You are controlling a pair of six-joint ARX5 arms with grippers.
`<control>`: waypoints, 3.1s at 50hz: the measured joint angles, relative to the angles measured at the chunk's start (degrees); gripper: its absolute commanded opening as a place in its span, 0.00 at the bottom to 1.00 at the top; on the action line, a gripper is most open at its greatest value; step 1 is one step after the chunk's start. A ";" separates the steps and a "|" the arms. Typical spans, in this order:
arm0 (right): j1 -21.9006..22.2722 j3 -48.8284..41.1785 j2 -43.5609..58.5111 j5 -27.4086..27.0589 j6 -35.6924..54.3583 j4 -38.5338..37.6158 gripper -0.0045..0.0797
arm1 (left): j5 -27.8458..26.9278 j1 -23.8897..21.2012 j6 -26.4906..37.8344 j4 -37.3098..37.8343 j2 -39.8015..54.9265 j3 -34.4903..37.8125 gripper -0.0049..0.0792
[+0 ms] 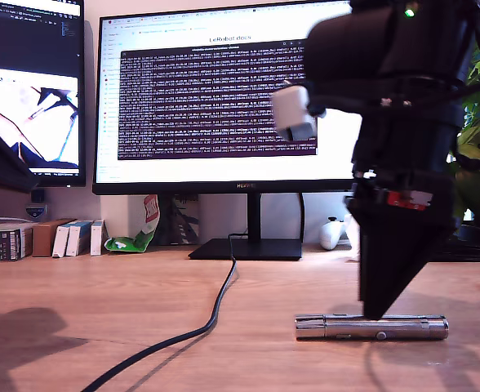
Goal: Pick the metallic laser pointer with your right arm, pass it to your left arm, then place it down to the left side of the table
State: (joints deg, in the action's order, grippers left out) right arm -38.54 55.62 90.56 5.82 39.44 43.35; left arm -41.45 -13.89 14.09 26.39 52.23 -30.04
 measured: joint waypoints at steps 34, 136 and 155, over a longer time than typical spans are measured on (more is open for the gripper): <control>0.44 0.02 5.07 1.77 0.94 -3.91 0.44 | 0.00 -0.26 0.02 1.51 0.00 -0.96 0.03; -7.74 37.09 2.95 17.86 -7.98 1.11 0.04 | -8.76 -2.10 -1.38 -46.90 0.00 -0.96 0.49; -10.75 37.07 -0.26 22.38 -7.93 3.06 0.04 | -23.82 -0.94 -13.79 -45.79 0.00 -0.96 0.43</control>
State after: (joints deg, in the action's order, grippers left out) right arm -49.30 92.68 90.30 28.21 31.51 46.41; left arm -65.28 -14.83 0.30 -19.40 52.23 -31.00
